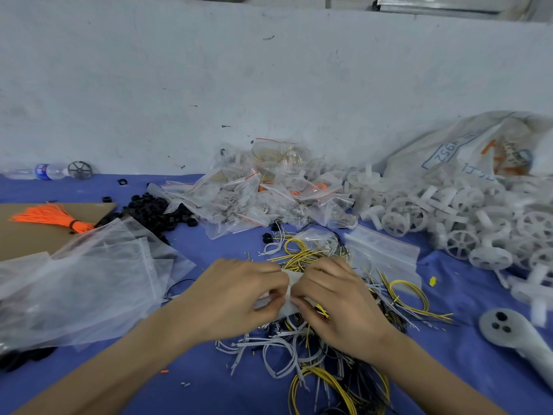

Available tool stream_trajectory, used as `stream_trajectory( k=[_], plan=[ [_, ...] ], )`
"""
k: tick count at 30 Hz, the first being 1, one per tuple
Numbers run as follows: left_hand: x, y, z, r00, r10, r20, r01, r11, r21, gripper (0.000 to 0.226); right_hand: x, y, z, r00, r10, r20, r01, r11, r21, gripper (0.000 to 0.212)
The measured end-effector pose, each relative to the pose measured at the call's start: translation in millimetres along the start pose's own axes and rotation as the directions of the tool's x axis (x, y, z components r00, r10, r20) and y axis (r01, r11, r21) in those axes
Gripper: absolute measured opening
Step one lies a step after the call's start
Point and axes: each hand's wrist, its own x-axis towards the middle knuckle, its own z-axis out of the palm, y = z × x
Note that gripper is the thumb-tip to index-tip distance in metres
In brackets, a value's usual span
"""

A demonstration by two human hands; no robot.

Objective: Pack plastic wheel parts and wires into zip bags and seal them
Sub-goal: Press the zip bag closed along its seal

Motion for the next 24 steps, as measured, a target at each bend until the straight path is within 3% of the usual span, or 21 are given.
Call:
stream_trajectory(
  k=[6,15,24],
  plan=[
    [-1,-4,4,0.999,0.029,0.046,-0.029,1.000,0.005,0.031,-1,9,-5,0.999,0.007,0.046,-0.005,0.999,-0.040,0.022],
    [-4,-12,2,0.993,0.014,0.115,-0.018,0.999,0.029,0.023,-2,15,-4,0.997,0.033,0.062,-0.029,0.997,-0.073,0.032],
    [-9,-20,-2,0.999,0.036,0.033,-0.035,0.999,-0.020,0.034,-4,27,1,0.997,0.078,-0.028,-0.079,0.996,-0.029,0.049]
  ],
)
